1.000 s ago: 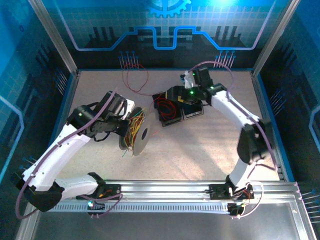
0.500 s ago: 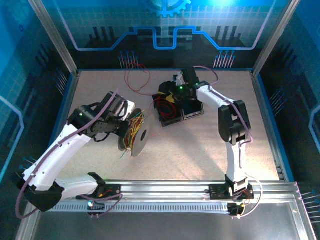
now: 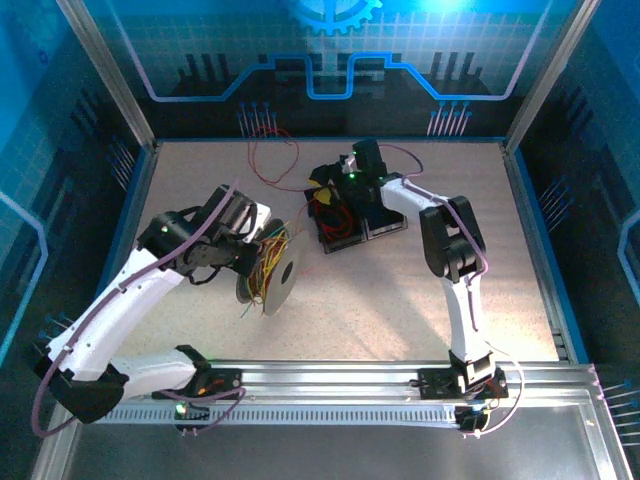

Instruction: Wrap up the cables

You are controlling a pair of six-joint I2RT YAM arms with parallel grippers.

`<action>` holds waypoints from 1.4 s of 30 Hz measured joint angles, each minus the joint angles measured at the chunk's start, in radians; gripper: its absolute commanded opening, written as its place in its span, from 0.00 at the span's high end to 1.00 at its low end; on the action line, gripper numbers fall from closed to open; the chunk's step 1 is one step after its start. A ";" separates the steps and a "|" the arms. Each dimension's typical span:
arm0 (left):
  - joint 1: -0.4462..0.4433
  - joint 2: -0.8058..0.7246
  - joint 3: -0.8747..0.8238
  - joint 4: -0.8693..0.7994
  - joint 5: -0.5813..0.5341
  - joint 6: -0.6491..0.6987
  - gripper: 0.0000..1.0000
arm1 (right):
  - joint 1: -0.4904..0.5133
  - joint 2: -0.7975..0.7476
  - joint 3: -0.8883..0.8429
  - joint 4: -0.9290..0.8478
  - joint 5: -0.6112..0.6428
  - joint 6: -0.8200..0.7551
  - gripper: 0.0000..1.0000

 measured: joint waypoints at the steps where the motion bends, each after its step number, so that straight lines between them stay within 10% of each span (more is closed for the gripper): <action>1: 0.000 0.000 -0.001 0.000 0.000 0.000 1.00 | 0.001 0.000 0.000 0.008 0.001 0.010 0.69; 5: 0.000 -0.002 -0.007 0.002 0.001 0.000 1.00 | 0.001 0.000 0.000 0.031 0.006 0.027 1.00; 26: -0.012 -0.001 -0.101 0.137 -0.019 -0.108 1.00 | 0.151 -0.474 -0.107 0.070 0.218 -0.268 1.00; 42: 0.090 0.051 -0.101 0.225 -0.146 -0.394 1.00 | 0.539 -0.617 -0.162 -0.135 0.828 -0.320 1.00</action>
